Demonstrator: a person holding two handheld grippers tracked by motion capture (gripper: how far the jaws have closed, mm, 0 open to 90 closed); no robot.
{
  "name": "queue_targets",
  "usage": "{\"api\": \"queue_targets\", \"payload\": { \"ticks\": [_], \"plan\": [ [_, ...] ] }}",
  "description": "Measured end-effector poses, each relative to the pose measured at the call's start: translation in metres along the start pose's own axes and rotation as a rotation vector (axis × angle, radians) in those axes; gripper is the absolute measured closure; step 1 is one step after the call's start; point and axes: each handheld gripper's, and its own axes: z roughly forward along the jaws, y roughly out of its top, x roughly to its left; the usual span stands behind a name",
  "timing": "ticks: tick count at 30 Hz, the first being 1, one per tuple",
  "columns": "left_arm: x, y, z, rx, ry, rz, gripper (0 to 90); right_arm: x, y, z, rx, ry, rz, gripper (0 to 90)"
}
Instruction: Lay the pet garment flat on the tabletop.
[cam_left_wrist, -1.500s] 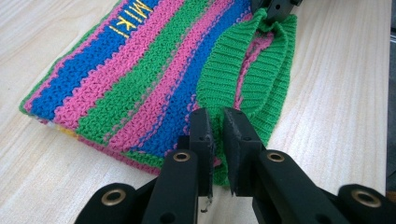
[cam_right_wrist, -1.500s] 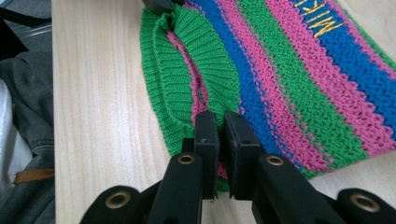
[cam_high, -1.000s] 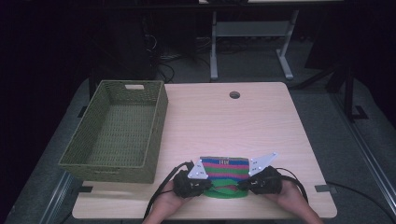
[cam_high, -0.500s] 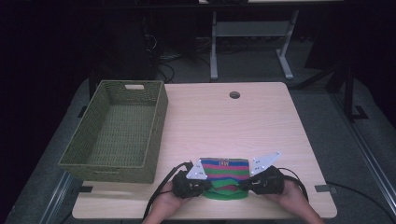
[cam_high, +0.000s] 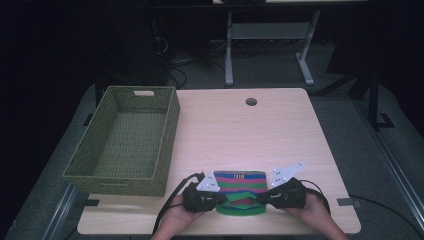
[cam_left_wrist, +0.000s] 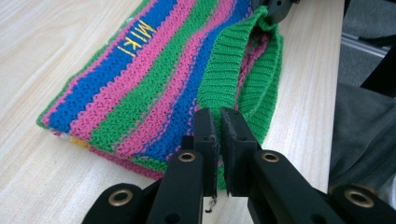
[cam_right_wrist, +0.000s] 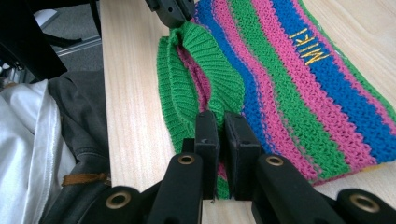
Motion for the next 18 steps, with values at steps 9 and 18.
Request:
{"api": "queue_targets", "payload": {
  "ticks": [9, 18],
  "plan": [
    [0.002, 0.004, -0.006, -0.032, 0.005, -0.019, 85.2, 0.001, 0.006, -0.007, -0.012, -0.006, -0.017, 83.9],
    [0.003, 0.007, -0.010, -0.041, 0.006, -0.016, 85.2, 0.002, 0.011, -0.010, -0.023, 0.001, -0.009, 83.9]
  ]
}}
